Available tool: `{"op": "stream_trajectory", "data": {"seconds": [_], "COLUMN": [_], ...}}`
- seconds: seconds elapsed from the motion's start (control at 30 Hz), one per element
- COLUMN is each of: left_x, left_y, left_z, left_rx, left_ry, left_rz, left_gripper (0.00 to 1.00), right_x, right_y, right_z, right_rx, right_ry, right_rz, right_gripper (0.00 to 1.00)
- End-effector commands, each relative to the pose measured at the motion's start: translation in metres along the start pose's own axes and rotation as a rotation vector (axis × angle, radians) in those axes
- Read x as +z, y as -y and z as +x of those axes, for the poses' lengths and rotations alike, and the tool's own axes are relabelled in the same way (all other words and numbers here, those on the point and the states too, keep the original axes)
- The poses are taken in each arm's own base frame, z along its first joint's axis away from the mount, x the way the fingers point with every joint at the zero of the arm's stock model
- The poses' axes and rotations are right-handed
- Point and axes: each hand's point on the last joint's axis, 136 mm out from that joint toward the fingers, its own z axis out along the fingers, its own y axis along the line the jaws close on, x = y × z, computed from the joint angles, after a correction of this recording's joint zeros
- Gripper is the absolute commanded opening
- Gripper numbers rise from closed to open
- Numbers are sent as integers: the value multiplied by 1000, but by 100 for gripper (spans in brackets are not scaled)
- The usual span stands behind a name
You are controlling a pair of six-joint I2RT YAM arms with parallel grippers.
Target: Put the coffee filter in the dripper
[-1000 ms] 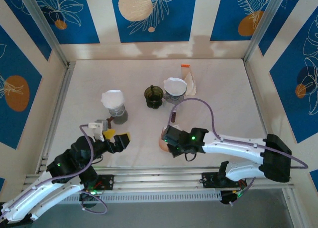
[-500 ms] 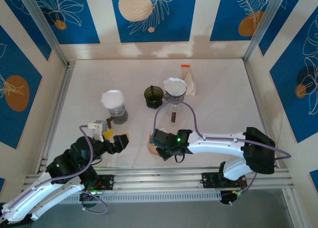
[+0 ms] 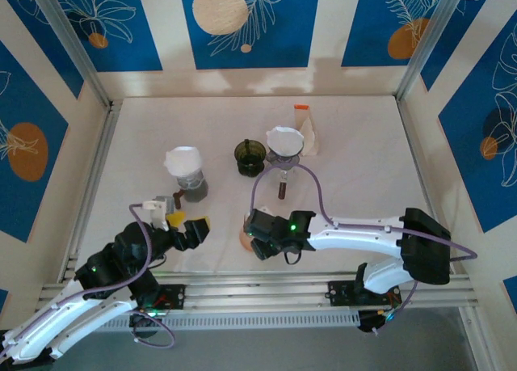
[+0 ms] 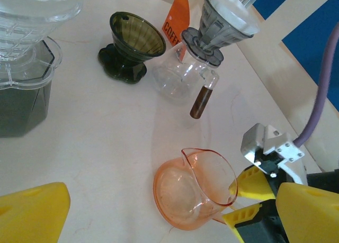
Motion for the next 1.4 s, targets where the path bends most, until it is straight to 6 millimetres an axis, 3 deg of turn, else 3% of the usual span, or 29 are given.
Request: {"op": "stream_trajectory", "data": {"seconds": [0.0, 0.17, 0.33, 0.53, 0.67, 0.83, 1.17, 1.37], "left_x": [-2, 18, 50, 109, 145, 176, 220, 245], "left_y": [18, 40, 55, 34, 33, 25, -19, -33], "left_z": [-13, -26, -56, -88, -96, -105, -94, -83], "left_rx": [20, 89, 116, -20, -3, 15, 50, 60], "left_ry": [5, -117, -200, -268, -322, -343, -425, -467], "left_rz": [46, 1, -44, -86, -114, -177, -391, -439], "left_gripper": [100, 98, 80, 67, 62, 58, 53, 51], "right_x": [-23, -44, -60, -70, -76, -82, -92, -101], "right_y": [2, 17, 29, 42, 50, 55, 67, 74], "right_z": [-16, -23, -21, -13, -8, -5, -1, 1], "right_rx": [21, 68, 119, 160, 174, 191, 212, 227], "right_ry": [81, 161, 217, 258, 279, 309, 352, 382], "right_rz": [-6, 13, 2, 4, 4, -2, 4, 6], "right_gripper": [59, 60, 60, 60, 60, 60, 60, 60]}}
